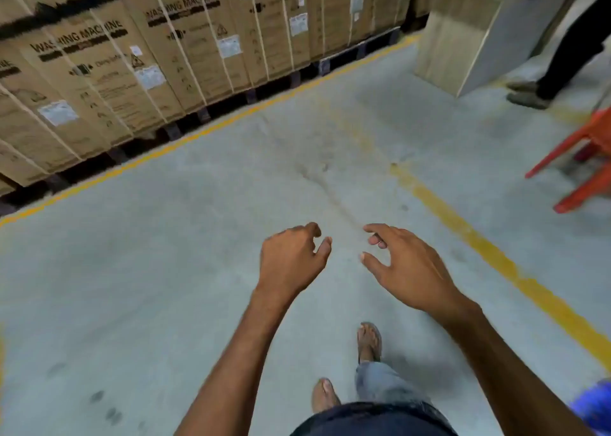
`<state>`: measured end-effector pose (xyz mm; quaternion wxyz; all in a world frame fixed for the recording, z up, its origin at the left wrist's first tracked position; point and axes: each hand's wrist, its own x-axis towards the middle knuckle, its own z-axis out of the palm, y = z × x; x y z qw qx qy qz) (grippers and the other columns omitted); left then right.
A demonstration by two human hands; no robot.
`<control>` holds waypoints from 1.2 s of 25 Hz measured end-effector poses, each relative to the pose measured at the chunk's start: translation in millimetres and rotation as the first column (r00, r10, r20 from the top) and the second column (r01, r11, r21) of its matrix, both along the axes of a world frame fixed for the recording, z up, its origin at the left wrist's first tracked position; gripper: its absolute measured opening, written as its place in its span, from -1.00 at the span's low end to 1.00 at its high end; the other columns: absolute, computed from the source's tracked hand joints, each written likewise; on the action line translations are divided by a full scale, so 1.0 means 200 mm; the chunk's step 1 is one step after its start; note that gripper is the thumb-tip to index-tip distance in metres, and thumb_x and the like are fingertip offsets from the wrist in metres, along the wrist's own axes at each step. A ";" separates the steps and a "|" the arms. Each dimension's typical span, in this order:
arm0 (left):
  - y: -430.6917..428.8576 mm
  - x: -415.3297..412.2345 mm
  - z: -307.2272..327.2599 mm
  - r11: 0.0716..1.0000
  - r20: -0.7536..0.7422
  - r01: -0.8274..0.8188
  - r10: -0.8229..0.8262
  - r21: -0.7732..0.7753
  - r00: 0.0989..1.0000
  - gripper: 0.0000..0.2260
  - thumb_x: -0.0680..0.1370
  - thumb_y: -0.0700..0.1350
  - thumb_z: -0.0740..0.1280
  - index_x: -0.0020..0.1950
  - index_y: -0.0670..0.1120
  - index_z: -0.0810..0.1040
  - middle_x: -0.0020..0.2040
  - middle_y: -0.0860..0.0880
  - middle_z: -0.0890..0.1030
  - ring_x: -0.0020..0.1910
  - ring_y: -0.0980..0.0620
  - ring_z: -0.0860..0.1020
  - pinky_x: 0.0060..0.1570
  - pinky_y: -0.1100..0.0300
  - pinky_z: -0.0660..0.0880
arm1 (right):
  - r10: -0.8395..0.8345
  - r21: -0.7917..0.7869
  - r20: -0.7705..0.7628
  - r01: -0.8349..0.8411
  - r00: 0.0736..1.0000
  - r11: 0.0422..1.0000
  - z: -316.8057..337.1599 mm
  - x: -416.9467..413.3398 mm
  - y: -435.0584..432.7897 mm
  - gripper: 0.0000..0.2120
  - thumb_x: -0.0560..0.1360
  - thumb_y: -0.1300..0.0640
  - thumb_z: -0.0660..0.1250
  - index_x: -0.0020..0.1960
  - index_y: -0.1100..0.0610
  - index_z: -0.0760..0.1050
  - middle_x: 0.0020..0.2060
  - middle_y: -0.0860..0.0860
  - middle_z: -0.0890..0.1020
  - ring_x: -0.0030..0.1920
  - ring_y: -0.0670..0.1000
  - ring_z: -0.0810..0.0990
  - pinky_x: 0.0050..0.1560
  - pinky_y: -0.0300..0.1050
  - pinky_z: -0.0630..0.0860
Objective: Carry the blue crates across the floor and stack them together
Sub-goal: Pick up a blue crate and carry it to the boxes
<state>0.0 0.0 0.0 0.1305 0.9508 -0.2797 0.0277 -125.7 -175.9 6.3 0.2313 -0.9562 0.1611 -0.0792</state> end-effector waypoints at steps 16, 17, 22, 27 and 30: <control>-0.53 -1.71 -0.25 0.744 -0.194 0.667 -0.659 -0.030 0.727 -0.72 0.61 0.22 0.18 0.30 0.21 0.44 0.06 0.24 0.63 -0.03 0.21 0.62 -0.17 0.21 0.55 | -0.558 0.120 -0.099 0.567 0.824 0.815 -0.32 -2.10 -0.06 -0.60 0.52 -0.20 0.27 0.34 -0.16 0.43 0.06 -0.24 0.61 0.08 -0.13 0.58 0.16 -0.11 0.50; -0.57 -1.85 -0.25 0.724 -0.206 0.688 -0.681 -0.048 0.703 -0.71 0.62 0.21 0.19 0.31 0.22 0.43 0.08 0.24 0.62 -0.01 0.21 0.61 -0.15 0.20 0.56 | -0.583 0.121 -0.109 0.593 0.805 0.796 -0.33 -2.25 -0.07 -0.60 0.52 -0.20 0.26 0.34 -0.17 0.41 0.06 -0.25 0.61 0.08 -0.13 0.58 0.15 -0.12 0.50; -0.81 -2.45 -0.24 0.591 -0.238 0.803 -0.794 -0.084 0.559 -0.70 0.60 0.22 0.19 0.32 0.23 0.42 0.11 0.27 0.59 -0.01 0.25 0.60 -0.09 0.19 0.57 | -0.734 0.134 -0.133 0.746 0.666 0.653 -0.36 -2.85 -0.12 -0.60 0.53 -0.19 0.27 0.34 -0.17 0.41 0.09 -0.23 0.62 0.12 -0.12 0.56 0.18 -0.13 0.46; -1.00 -2.74 -0.22 0.447 -0.265 0.891 -0.870 -0.072 0.415 -0.70 0.59 0.22 0.21 0.31 0.24 0.42 0.09 0.30 0.59 -0.08 0.27 0.59 -0.13 0.26 0.53 | -0.840 0.235 -0.112 0.835 0.531 0.497 -0.38 -3.15 -0.14 -0.61 0.54 -0.15 0.30 0.35 -0.11 0.44 0.14 -0.18 0.63 0.13 -0.10 0.59 0.17 -0.15 0.49; -1.12 -2.84 -0.24 0.378 -0.310 0.922 -0.889 -0.080 0.338 -0.71 0.59 0.22 0.21 0.30 0.25 0.40 0.08 0.30 0.58 -0.08 0.28 0.60 -0.15 0.28 0.50 | -0.884 0.306 -0.116 0.863 0.452 0.401 -0.40 -3.27 -0.15 -0.62 0.53 -0.09 0.34 0.33 -0.09 0.48 0.10 -0.17 0.63 0.10 -0.12 0.59 0.14 -0.20 0.49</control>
